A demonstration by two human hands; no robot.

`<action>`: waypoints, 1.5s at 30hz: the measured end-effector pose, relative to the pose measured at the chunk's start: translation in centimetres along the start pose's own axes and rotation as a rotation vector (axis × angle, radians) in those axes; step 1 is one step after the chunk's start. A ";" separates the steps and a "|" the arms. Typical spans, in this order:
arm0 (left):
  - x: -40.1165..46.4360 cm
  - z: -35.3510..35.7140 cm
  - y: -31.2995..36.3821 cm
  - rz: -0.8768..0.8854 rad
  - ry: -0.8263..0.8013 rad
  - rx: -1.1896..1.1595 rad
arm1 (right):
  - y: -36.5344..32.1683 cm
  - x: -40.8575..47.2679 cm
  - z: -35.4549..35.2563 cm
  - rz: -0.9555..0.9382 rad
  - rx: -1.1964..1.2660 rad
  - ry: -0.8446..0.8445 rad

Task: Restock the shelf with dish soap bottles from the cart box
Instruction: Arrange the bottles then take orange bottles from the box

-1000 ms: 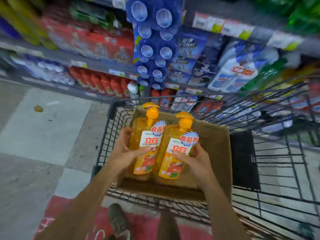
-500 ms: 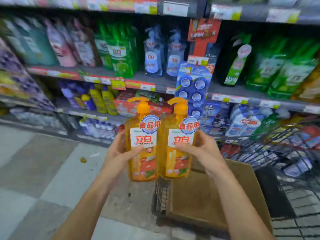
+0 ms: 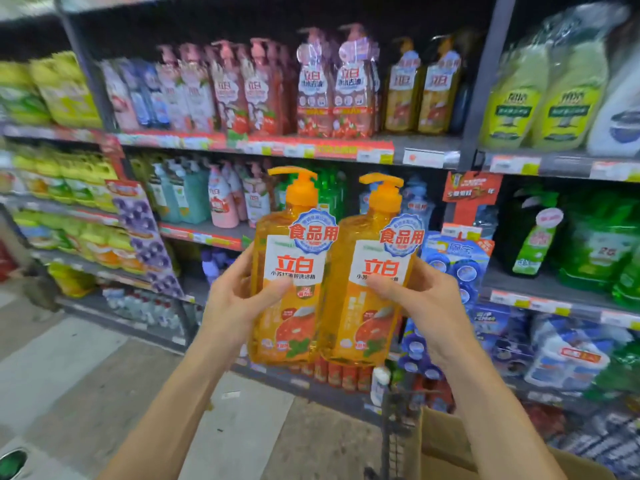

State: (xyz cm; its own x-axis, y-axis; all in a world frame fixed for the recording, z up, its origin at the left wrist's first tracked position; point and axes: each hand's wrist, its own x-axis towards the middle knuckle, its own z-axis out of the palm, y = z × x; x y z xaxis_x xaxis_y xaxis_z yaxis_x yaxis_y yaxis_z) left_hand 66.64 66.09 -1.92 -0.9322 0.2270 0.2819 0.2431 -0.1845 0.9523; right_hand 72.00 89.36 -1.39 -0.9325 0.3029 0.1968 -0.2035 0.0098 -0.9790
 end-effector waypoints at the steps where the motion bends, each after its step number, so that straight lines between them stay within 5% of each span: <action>1: 1.0 -0.4 0.5 0.023 -0.008 0.013 | -0.6 0.8 0.5 -0.015 -0.007 0.002; 16: 22.2 -1.6 1.4 0.252 -0.184 0.230 | -2.6 16.7 2.7 -0.179 0.018 0.179; 32: 41.1 6.3 1.7 0.334 -0.448 -0.027 | -7.5 29.6 -0.4 -0.279 0.011 0.449; 45: 50.9 13.4 2.4 0.540 -0.441 -0.071 | -9.4 39.7 -3.7 -0.426 0.042 0.652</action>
State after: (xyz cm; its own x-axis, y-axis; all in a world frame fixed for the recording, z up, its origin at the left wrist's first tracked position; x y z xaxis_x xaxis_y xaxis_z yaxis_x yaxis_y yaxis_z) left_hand 23.36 90.02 16.28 -0.4865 0.4500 0.7488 0.6098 -0.4390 0.6599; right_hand 37.97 104.87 15.46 -0.4104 0.7803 0.4720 -0.5282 0.2185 -0.8205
